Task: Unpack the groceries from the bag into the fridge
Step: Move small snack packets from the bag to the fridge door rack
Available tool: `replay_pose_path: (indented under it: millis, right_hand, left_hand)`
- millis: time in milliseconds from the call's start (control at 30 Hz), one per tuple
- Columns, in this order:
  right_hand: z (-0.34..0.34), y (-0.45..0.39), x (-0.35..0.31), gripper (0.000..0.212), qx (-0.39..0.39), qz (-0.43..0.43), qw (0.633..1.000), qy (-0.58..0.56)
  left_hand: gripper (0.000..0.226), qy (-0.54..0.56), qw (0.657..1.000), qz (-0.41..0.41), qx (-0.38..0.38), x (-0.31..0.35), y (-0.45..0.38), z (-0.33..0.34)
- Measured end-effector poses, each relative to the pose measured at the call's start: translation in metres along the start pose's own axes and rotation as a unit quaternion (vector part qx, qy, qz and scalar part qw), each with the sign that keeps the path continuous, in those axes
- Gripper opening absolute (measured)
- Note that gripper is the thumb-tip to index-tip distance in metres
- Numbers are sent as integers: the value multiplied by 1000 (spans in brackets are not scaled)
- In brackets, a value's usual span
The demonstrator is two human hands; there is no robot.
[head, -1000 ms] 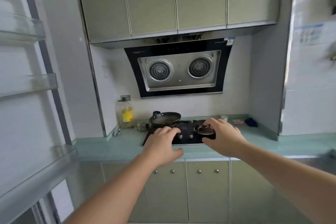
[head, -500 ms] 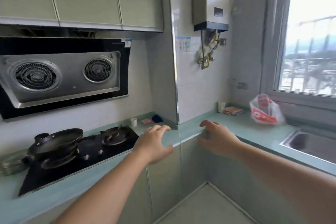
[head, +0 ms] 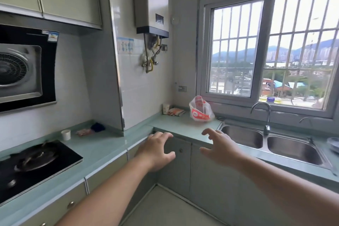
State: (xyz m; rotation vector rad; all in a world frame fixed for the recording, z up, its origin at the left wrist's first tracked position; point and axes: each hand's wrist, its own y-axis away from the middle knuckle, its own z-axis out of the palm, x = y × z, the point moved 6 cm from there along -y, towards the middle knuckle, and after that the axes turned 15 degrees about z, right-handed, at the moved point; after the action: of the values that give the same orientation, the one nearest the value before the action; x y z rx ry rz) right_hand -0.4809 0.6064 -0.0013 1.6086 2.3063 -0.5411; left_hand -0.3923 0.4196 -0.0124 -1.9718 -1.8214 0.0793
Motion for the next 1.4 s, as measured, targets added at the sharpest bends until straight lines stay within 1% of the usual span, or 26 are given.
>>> replay_pose_path:
  millis: [200,333,467,667,800,933,1067,1233,1400]
  right_hand:
    - [-26,-4,58,52,14,24,1000,-4]
    - [-35,-11,88,52,12,29,999,-25]
    - [-38,-19,102,51,6,20,999,-35]
    - [-42,-48,111,53,19,16,999,-36]
    - [-31,-80,110,53,13,22,999,-28]
    - [-29,-131,92,50,31,27,998,-41]
    - [-19,-188,72,50,43,38,998,-10]
    - [8,-246,50,52,37,54,998,-2]
    - [26,-302,47,52,35,73,997,4]
  left_hand:
    - [56,34,999,21,-12,51,-37,29]
    - [56,19,999,28,-21,78,-52,43]
    - [56,10,999,23,-31,86,-67,53]
    - [57,11,999,31,-23,85,-106,66]
    - [57,21,999,31,-28,61,-133,84]
    - [57,37,999,33,-14,17,-180,86]
    - [57,54,997,49,-6,-27,-230,89]
    - [58,50,997,55,-13,-86,-281,92]
    - [58,62,996,62,-27,-124,-323,105]
